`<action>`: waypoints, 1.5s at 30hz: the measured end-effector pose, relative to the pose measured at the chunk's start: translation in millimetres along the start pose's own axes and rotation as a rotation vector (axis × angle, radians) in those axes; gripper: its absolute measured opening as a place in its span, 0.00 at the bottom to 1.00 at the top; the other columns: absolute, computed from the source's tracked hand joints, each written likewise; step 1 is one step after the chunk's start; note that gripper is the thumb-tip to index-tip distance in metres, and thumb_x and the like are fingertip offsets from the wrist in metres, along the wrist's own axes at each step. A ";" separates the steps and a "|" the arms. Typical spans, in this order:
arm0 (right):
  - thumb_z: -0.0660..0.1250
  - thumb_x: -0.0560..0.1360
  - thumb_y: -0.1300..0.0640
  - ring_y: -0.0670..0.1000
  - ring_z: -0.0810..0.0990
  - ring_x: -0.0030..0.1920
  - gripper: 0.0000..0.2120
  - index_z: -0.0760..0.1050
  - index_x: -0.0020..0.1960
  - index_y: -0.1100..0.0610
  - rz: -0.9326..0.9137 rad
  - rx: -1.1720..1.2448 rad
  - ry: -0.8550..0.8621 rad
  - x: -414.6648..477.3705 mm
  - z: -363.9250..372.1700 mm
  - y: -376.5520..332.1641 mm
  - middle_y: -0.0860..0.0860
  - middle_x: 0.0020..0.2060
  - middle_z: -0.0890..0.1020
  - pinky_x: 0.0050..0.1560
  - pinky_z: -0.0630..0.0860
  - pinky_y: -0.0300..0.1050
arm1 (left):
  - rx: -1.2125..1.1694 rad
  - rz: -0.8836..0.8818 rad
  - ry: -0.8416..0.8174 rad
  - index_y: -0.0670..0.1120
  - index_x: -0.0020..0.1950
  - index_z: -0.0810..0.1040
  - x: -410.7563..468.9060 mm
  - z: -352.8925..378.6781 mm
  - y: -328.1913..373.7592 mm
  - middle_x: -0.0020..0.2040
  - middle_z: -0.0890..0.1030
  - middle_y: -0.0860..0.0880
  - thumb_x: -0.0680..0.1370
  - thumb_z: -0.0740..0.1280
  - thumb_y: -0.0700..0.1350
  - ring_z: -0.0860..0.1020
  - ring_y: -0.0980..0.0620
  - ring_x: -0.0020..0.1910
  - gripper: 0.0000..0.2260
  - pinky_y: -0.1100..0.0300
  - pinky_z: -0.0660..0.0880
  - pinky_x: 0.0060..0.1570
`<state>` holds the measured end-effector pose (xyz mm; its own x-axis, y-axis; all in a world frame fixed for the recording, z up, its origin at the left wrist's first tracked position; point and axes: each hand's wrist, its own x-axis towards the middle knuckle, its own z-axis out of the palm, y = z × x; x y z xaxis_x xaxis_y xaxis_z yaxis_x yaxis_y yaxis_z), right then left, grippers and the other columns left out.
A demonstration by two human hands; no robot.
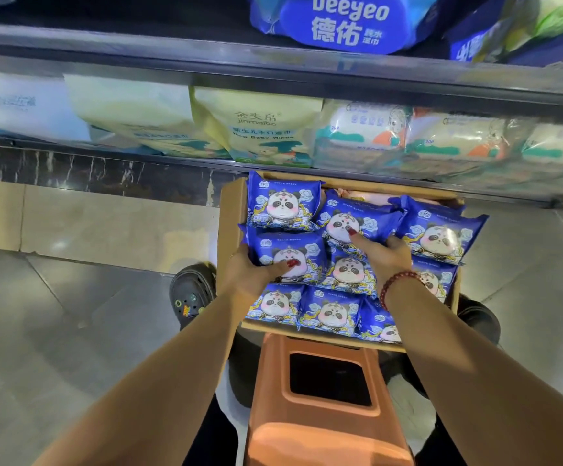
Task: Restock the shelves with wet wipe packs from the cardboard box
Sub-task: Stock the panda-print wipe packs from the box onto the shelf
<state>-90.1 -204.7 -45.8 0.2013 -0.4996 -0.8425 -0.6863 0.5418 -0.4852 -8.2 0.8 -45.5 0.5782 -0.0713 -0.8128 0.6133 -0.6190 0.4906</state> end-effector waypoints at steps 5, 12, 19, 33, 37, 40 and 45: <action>0.76 0.69 0.59 0.50 0.76 0.40 0.14 0.69 0.41 0.57 -0.024 0.065 -0.010 -8.9 -3.2 5.4 0.53 0.40 0.77 0.41 0.70 0.38 | 0.011 0.081 -0.027 0.50 0.58 0.75 -1.0 8.2 -5.2 0.50 0.84 0.53 0.57 0.81 0.53 0.83 0.50 0.49 0.33 0.45 0.80 0.50; 0.75 0.70 0.60 0.50 0.69 0.32 0.20 0.62 0.33 0.56 -0.066 0.069 -0.024 -38.9 -33.1 -3.3 0.49 0.27 0.67 0.39 0.68 0.40 | -0.182 0.083 -0.111 0.49 0.58 0.71 -44.0 6.1 15.0 0.53 0.83 0.48 0.69 0.77 0.37 0.83 0.46 0.52 0.24 0.44 0.80 0.50; 0.80 0.60 0.48 0.54 0.78 0.55 0.24 0.73 0.49 0.54 -0.118 0.107 -0.127 -105.4 -75.8 -38.0 0.52 0.52 0.81 0.66 0.69 0.56 | -0.301 0.169 -0.053 0.47 0.60 0.67 -115.0 -23.6 61.9 0.50 0.83 0.47 0.70 0.76 0.44 0.81 0.47 0.40 0.24 0.51 0.78 0.35; 0.68 0.73 0.70 0.38 0.81 0.46 0.41 0.53 0.74 0.41 -0.649 0.177 -0.229 -288.4 -164.3 -172.2 0.28 0.50 0.79 0.49 0.76 0.31 | -0.338 0.612 -0.105 0.61 0.68 0.66 -283.8 -78.8 209.7 0.63 0.78 0.48 0.77 0.68 0.37 0.80 0.53 0.58 0.27 0.58 0.79 0.54; 0.65 0.74 0.72 0.34 0.79 0.37 0.32 0.62 0.72 0.49 -0.747 0.128 -0.259 -330.4 -183.8 -202.4 0.29 0.43 0.81 0.43 0.74 0.26 | -0.297 0.711 -0.115 0.57 0.65 0.72 -323.3 -91.0 241.5 0.60 0.80 0.48 0.76 0.69 0.39 0.80 0.49 0.58 0.21 0.55 0.80 0.52; 0.67 0.74 0.70 0.39 0.81 0.41 0.29 0.67 0.69 0.50 -0.787 0.124 -0.281 -352.8 -196.9 -223.0 0.38 0.43 0.84 0.43 0.75 0.30 | -0.286 0.781 -0.119 0.57 0.61 0.73 -349.1 -99.3 263.6 0.56 0.81 0.51 0.76 0.69 0.39 0.82 0.54 0.51 0.18 0.63 0.79 0.43; 0.68 0.73 0.70 0.49 0.81 0.51 0.27 0.69 0.67 0.51 -0.905 0.156 -0.297 -380.7 -212.9 -253.5 0.59 0.58 0.80 0.51 0.78 0.39 | -0.247 0.853 -0.089 0.55 0.58 0.73 -377.6 -117.4 296.7 0.49 0.82 0.59 0.75 0.70 0.38 0.82 0.56 0.48 0.17 0.64 0.79 0.42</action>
<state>-141.5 -295.7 447.8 0.7919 -0.5924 -0.1485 -0.0881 0.1299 -0.9876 18.6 -64.1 443.8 0.8534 -0.4971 -0.1568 0.0983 -0.1419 0.9850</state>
